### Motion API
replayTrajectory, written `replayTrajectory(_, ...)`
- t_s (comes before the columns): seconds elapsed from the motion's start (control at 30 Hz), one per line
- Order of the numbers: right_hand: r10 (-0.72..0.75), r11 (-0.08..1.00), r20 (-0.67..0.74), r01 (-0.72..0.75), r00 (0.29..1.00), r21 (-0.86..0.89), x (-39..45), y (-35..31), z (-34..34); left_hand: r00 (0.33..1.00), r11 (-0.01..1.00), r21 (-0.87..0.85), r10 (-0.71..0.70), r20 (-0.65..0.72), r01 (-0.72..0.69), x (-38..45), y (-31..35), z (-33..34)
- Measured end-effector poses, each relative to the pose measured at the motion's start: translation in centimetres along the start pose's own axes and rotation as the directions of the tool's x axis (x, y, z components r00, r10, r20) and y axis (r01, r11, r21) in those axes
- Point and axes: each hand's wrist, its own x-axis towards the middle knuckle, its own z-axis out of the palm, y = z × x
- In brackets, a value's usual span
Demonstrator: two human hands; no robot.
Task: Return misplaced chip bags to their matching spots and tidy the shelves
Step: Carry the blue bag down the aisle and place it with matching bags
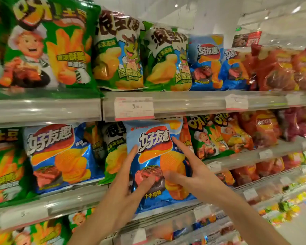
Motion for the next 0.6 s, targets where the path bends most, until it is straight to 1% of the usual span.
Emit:
replayTrajectory(0.1, 0.021, 1.0, -0.011, -0.021, 1.0, 0.017, -0.2, 0.8, -2.3, 1.0, 0.999, 0.031, -0.029, -0.006, 0.029, 1.4, -0.1, 1.7)
replayTrajectory(0.23, 0.034, 0.999, -0.036, -0.033, 0.999, 0.021, -0.3, 1.4, -4.4, 0.999, 0.999, 0.034, -0.032, 0.03, 0.031, 3.0, 0.0, 3.4)
replayTrajectory(0.37, 0.055, 0.998, -0.058, -0.054, 0.997, 0.018, -0.2, 1.5, -5.3, 0.997, 0.997, 0.074, -0.029, 0.07, 0.024, 4.0, -0.3, 3.9)
replayTrajectory(0.5, 0.063, 0.998, -0.07, -0.064, 0.996, -0.017, -0.1, 1.5, -5.4, 0.997, 0.995, 0.097, -0.004, 0.08, -0.003, 4.5, -0.8, 3.7)
replayTrajectory(0.6, 0.074, 0.997, -0.072, -0.074, 0.995, -0.002, -0.2, 1.9, -5.7, 0.995, 0.993, 0.115, -0.003, 0.098, -0.009, 4.9, -1.1, 4.1)
